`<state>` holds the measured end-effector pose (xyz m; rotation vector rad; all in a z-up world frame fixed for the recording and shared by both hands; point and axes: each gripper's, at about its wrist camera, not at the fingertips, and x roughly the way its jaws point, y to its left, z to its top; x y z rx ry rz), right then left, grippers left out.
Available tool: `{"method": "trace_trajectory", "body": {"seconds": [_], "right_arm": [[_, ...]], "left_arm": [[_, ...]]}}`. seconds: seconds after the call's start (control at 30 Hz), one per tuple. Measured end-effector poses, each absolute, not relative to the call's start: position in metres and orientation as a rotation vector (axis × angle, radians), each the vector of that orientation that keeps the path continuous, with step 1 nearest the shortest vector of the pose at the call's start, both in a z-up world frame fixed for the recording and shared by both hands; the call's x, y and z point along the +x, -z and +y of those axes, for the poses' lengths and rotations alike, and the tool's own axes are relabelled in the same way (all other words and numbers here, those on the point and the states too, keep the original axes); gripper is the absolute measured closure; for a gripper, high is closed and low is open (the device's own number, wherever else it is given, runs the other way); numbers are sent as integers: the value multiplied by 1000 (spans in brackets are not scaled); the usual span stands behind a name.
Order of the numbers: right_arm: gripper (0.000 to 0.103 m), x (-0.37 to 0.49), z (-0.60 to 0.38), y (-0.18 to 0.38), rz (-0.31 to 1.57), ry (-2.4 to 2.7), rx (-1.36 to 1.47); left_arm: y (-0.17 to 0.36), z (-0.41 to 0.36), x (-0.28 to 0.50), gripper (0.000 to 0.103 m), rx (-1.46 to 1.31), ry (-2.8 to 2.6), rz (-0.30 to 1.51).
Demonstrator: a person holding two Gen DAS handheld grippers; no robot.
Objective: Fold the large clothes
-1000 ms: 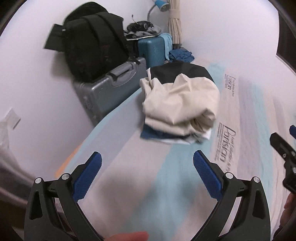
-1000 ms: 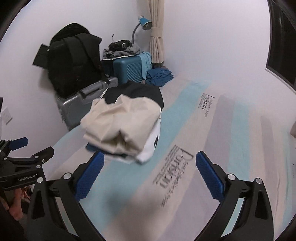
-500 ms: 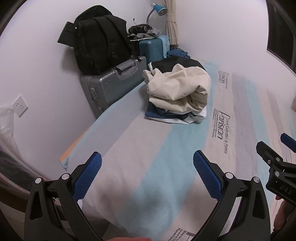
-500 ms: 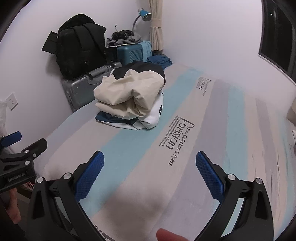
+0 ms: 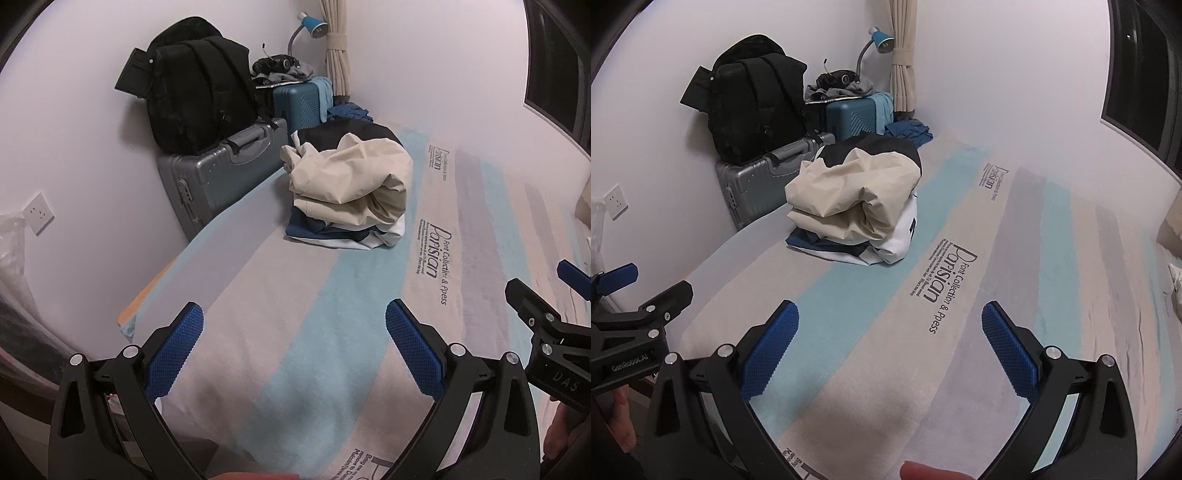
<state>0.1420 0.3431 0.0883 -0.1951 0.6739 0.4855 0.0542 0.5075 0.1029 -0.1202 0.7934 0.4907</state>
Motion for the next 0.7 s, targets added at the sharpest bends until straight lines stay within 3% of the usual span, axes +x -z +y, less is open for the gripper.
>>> {"method": "trace_trajectory", "body": {"seconds": [0.7], "right_arm": [[7,134,341,-89,684,-460,-211]], "left_arm": [[-103,506,48,6,-136,-463,778]]}}
